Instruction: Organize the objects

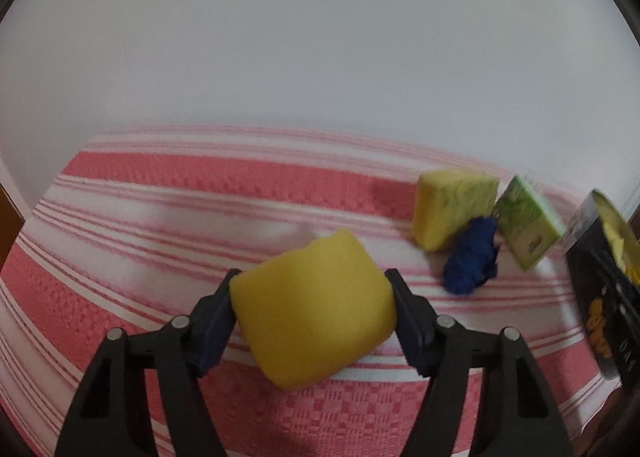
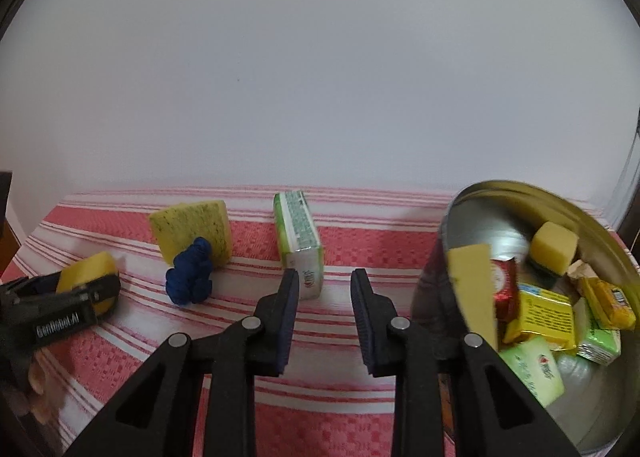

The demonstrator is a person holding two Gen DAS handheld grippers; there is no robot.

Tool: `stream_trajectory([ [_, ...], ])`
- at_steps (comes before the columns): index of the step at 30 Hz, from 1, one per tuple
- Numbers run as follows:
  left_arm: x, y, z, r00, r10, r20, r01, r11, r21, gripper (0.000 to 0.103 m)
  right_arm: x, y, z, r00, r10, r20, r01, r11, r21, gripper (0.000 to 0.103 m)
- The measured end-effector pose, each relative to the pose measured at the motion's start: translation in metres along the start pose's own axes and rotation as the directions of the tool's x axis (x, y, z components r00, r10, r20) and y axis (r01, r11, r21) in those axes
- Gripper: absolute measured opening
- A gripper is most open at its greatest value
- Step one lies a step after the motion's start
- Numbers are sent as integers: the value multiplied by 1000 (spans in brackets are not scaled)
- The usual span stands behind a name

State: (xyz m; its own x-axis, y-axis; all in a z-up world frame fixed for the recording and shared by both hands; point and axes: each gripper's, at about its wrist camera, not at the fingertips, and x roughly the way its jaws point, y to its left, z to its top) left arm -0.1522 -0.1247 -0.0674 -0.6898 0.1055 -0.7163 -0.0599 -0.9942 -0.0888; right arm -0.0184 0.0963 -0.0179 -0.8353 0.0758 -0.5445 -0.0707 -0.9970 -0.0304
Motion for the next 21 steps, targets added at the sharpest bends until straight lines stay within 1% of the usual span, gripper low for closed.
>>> stream_trajectory([
  [1, -4, 0, 1, 1000, 3, 21, -3, 1000, 4, 70, 7, -10, 6, 1000, -6, 15, 6, 1000, -4, 30],
  [2, -9, -2, 2, 999, 10, 52, -11, 1000, 10, 70, 22, -2, 10, 1000, -10, 24, 10, 1000, -4, 30],
  [4, -17, -5, 3, 996, -5, 91, 4, 1000, 11, 70, 20, -12, 11, 999, -4, 45, 3, 1000, 15, 30],
  [6, -27, -6, 4, 989, -45, 140, 44, 999, 7, 70, 13, -20, 12, 998, 0, 64, -3, 999, 44, 30],
  [7, -30, -8, 4, 986, -50, 156, 49, 999, 8, 70, 12, -27, 12, 997, -1, 73, -3, 999, 55, 30],
  [8, -34, -11, 4, 983, -47, 175, 46, 999, 12, 70, 19, -38, 16, 997, -2, 80, -3, 998, 64, 30],
  [11, -42, -21, 1, 976, -13, 219, 6, 999, 34, 70, 24, -42, 13, 996, -17, 92, 9, 996, 86, 30],
  [14, -49, -32, 1, 967, 19, 256, -38, 997, 70, 70, 19, -50, 13, 995, -18, 95, 8, 995, 102, 30],
  [21, -58, -56, -10, 955, 51, 293, -83, 992, 98, 70, 11, -68, 9, 993, -23, 118, 8, 992, 128, 30],
])
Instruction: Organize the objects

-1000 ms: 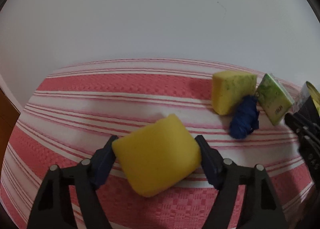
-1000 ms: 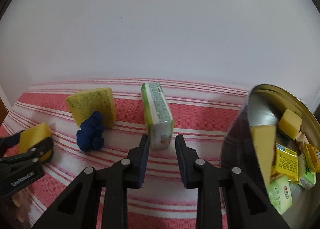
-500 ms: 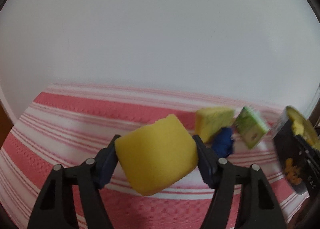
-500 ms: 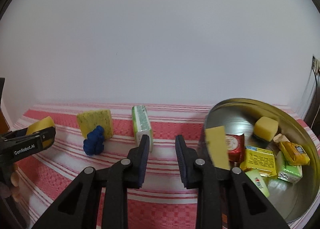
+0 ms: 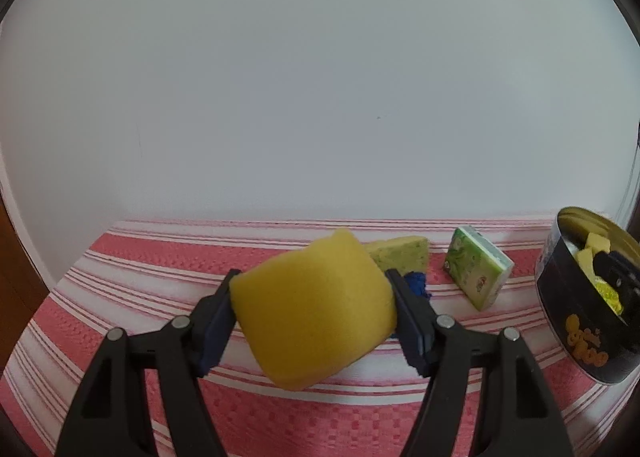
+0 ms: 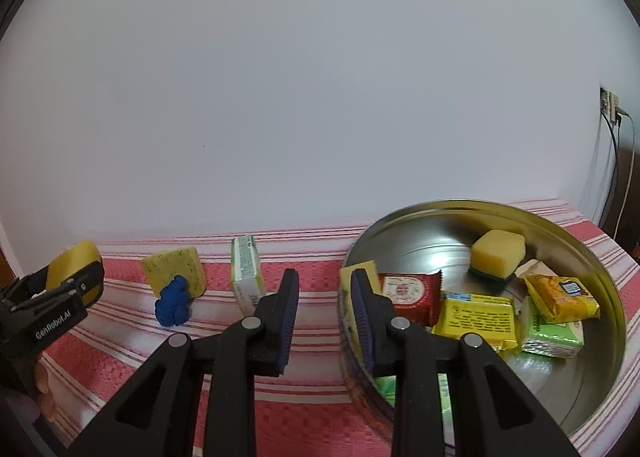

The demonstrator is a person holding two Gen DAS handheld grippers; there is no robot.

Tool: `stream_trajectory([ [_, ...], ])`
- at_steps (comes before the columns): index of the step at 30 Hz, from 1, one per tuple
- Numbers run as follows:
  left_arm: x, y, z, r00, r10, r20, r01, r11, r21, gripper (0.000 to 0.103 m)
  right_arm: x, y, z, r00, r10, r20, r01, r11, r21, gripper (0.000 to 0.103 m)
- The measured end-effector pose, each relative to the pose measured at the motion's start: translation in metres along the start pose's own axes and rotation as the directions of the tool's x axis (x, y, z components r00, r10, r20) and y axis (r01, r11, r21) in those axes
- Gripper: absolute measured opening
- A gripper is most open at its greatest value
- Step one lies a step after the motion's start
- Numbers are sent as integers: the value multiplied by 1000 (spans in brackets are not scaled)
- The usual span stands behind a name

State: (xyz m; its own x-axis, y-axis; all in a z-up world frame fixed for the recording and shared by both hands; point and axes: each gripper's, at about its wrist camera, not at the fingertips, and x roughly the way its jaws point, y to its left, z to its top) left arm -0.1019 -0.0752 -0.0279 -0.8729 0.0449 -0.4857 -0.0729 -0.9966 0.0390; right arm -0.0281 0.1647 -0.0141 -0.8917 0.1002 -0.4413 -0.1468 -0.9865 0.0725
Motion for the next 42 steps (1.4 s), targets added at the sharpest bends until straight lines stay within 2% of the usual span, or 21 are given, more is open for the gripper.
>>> stream_trajectory([
  [20, -36, -66, -14, 996, -80, 30, 80, 997, 7, 70, -27, -65, -1, 998, -40, 57, 37, 998, 41, 30],
  [30, -45, -89, -9, 993, -110, 43, 110, 994, -1, 70, -36, -96, 1, 996, -49, 78, 45, 998, 52, 30],
  [42, -62, -136, 1, 977, -199, 73, 197, 980, 29, 70, -36, -142, 9, 996, -25, 90, 15, 994, 111, 30],
])
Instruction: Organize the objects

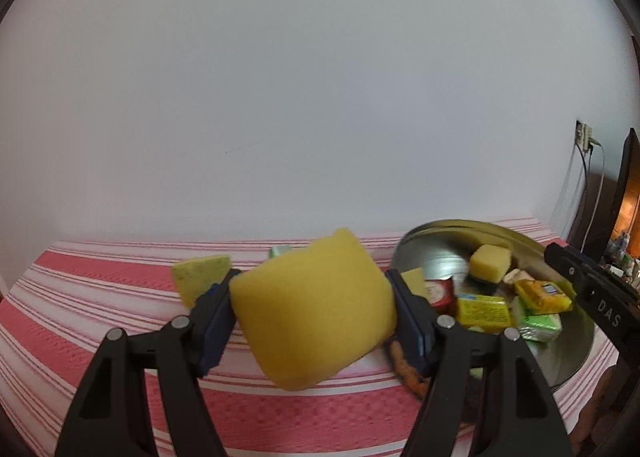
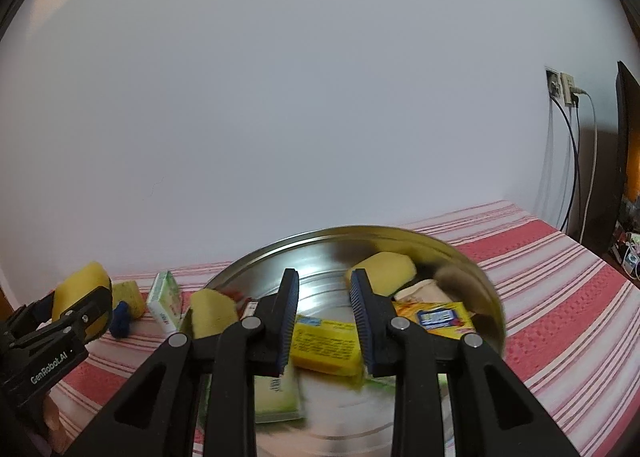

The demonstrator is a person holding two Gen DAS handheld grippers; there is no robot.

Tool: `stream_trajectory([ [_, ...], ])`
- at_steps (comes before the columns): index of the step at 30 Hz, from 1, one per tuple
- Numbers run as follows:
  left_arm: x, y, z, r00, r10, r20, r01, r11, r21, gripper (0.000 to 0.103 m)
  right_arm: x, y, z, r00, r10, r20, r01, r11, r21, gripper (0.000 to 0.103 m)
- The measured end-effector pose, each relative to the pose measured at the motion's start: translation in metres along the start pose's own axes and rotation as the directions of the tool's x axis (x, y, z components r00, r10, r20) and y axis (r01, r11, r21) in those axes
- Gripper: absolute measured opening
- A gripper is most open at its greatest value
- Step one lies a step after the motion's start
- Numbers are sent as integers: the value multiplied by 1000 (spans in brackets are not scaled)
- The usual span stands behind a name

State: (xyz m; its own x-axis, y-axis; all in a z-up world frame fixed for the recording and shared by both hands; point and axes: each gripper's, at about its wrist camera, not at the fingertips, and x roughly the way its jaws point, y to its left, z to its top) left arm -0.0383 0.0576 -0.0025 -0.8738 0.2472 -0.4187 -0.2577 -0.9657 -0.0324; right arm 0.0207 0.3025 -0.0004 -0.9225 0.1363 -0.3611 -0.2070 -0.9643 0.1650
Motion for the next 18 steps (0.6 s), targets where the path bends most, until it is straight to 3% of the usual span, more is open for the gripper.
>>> stream_trajectory([
  [4, 2, -15, 3, 1000, -21, -2, 21, 1000, 16, 70, 4, -18, 5, 1000, 15, -3, -14, 1000, 19, 30],
  [7, 4, -25, 4, 999, -32, 1, 32, 999, 26, 70, 1, -33, 10, 997, 83, -4, -82, 993, 87, 30],
  [10, 5, -25, 3, 1000, -22, 3, 22, 999, 30, 70, 5, -43, 11, 997, 72, -12, -70, 992, 108, 30],
  [18, -1, 15, -1, 999, 41, 8, -41, 999, 31, 70, 5, -10, 8, 993, 114, -24, -113, 993, 36, 30],
])
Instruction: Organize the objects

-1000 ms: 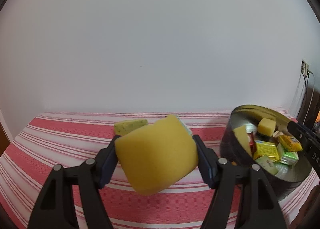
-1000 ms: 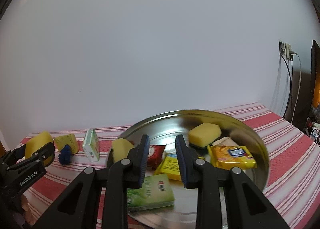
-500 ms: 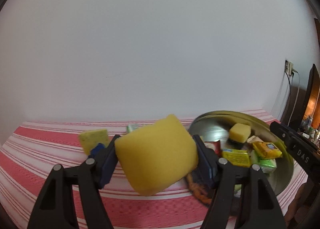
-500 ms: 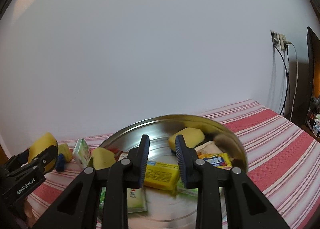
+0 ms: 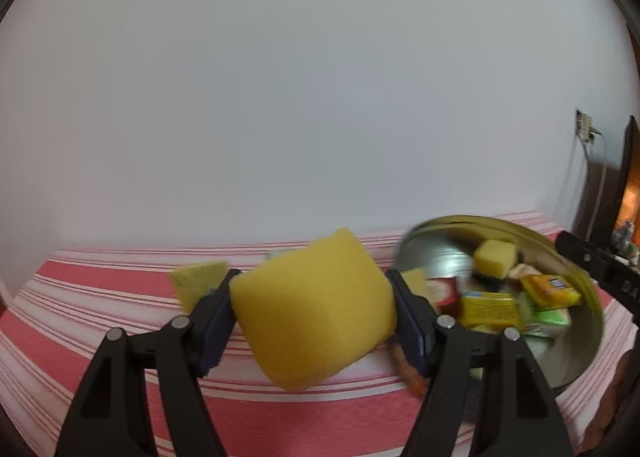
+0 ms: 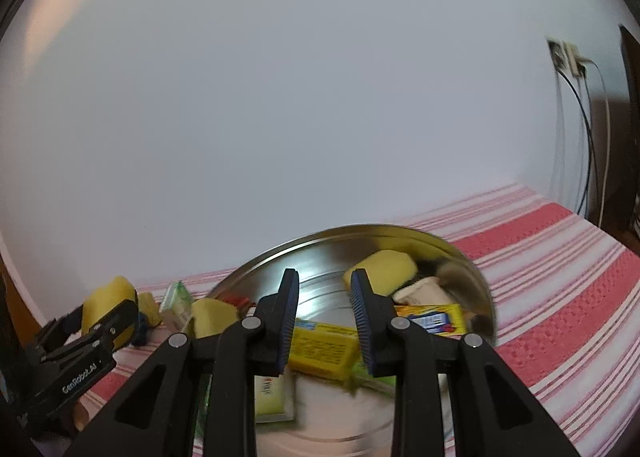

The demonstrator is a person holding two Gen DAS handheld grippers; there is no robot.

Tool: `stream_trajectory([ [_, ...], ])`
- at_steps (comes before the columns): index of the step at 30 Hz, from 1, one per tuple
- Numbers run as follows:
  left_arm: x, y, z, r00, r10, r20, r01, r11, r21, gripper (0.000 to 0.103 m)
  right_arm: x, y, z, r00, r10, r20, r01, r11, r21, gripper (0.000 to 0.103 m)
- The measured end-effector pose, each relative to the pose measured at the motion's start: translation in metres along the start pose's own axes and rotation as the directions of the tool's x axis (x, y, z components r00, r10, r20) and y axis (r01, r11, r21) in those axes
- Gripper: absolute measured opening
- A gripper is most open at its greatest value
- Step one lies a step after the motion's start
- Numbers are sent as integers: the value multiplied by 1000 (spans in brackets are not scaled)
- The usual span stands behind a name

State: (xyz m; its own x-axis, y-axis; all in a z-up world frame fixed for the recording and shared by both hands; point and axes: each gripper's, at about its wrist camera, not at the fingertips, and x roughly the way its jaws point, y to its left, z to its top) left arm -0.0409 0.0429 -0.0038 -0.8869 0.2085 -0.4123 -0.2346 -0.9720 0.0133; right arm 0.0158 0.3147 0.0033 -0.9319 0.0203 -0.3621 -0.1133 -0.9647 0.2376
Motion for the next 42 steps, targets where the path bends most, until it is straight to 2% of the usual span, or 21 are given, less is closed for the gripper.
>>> stream_trajectory([
  [2, -2, 22, 1, 1000, 26, 6, -26, 1000, -16, 70, 2, 20, -3, 1000, 16, -4, -16, 999, -43, 30],
  [4, -5, 55, 1, 996, 86, 22, -85, 996, -26, 70, 7, 42, -6, 999, 35, -14, -36, 995, -89, 30],
  [8, -8, 109, -1, 986, 165, 24, -163, 984, -66, 70, 26, 84, -9, 990, 125, -64, -129, 989, -74, 30],
  [12, -7, 145, -8, 980, 199, 10, -197, 976, -97, 70, 45, 130, -17, 979, 174, -108, -186, 976, -112, 30],
  [15, -4, 161, -9, 980, 201, -15, -201, 971, -132, 70, 66, 167, -20, 973, 177, -146, -200, 966, -165, 30],
  [18, -6, 170, -9, 981, 194, -13, -194, 969, -156, 70, 98, 191, -23, 969, 134, -206, -174, 967, -189, 30],
  [22, 3, 169, -10, 980, 198, -29, -200, 965, -170, 70, 140, 203, -28, 955, 79, -285, -144, 966, -215, 30],
  [24, 5, 171, -11, 981, 192, -39, -196, 964, -177, 70, 158, 206, -32, 950, 23, -310, -102, 965, -241, 31],
  [26, 5, 172, -11, 980, 194, -39, -198, 964, -175, 70, 154, 216, -36, 958, -23, -285, -59, 959, -279, 45],
  [27, 5, 171, -11, 980, 193, -40, -197, 965, -175, 70, 159, 217, -36, 953, -23, -304, -65, 958, -278, 56],
  [28, 5, 171, -12, 980, 193, -41, -197, 965, -174, 71, 162, 216, -37, 948, -41, -315, -53, 958, -283, 63],
  [29, 6, 171, -12, 980, 194, -43, -199, 965, -173, 70, 166, 215, -38, 947, -61, -315, -34, 957, -288, 63],
  [31, 6, 171, -12, 979, 195, -51, -201, 964, -173, 70, 171, 211, -41, 944, -52, -326, -41, 962, -272, 63],
  [37, 9, 174, -13, 978, 199, -65, -208, 962, -180, 70, 191, 197, -51, 898, -14, -439, -75, 980, -185, 63],
  [41, 8, 177, -12, 978, 198, -65, -207, 959, -194, 70, 160, 203, -41, 943, -5, -332, -63, 979, -193, 63],
  [42, 6, 177, -11, 978, 198, -64, -207, 958, -198, 70, 153, 205, -41, 948, 6, -319, -70, 980, -187, 63],
])
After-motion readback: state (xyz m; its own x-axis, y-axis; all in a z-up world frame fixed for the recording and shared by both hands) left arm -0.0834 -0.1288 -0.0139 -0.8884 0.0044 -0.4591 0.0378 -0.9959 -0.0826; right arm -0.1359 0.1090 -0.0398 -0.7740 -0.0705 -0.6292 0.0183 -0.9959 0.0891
